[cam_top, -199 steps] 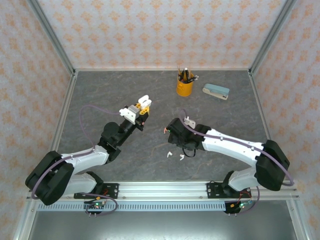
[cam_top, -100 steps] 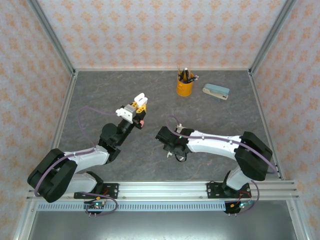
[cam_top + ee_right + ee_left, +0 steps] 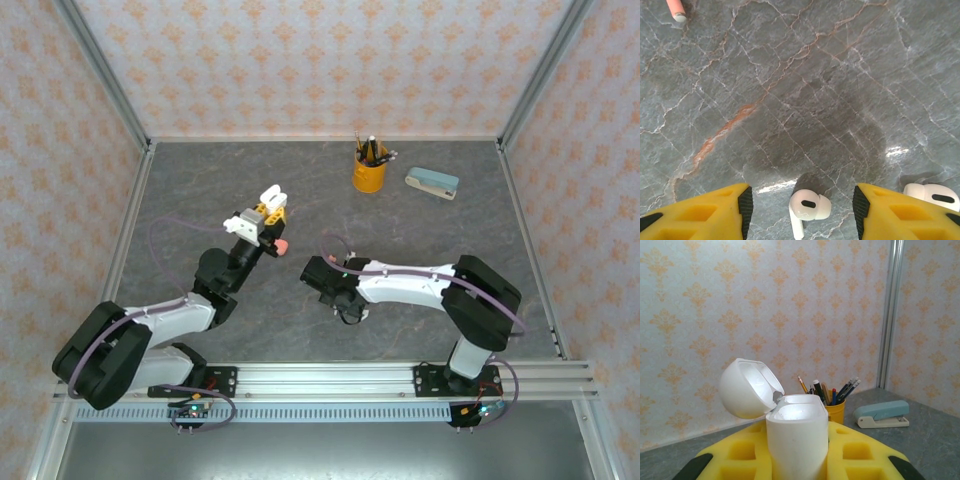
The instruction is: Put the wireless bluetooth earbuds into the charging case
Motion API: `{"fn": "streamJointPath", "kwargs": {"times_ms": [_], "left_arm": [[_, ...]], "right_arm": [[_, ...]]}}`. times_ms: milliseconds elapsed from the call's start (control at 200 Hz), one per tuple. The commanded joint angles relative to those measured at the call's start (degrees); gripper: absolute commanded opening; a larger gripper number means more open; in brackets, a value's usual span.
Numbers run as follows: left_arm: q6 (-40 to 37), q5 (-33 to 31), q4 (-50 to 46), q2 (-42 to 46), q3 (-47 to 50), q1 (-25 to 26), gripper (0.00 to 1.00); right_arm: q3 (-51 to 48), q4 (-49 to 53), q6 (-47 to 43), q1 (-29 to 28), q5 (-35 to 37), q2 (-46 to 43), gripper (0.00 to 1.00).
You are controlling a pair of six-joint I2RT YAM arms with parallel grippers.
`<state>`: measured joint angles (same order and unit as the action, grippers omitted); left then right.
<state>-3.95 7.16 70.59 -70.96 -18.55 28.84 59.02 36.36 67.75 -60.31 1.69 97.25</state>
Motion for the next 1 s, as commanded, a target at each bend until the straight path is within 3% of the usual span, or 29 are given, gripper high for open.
{"fn": "streamJointPath", "kwargs": {"times_ms": [0,996], "left_arm": [[0.7,-0.9,3.3,1.9,0.9,-0.6,0.0],[2.3,-0.9,3.4,1.9,1.0,-1.8,0.0]], "right_arm": [[1.2,-0.1,2.1,-0.6,-0.1,1.2,0.56],[2.4,1.5,5.4,-2.0,-0.8,4.2,0.5]]}}
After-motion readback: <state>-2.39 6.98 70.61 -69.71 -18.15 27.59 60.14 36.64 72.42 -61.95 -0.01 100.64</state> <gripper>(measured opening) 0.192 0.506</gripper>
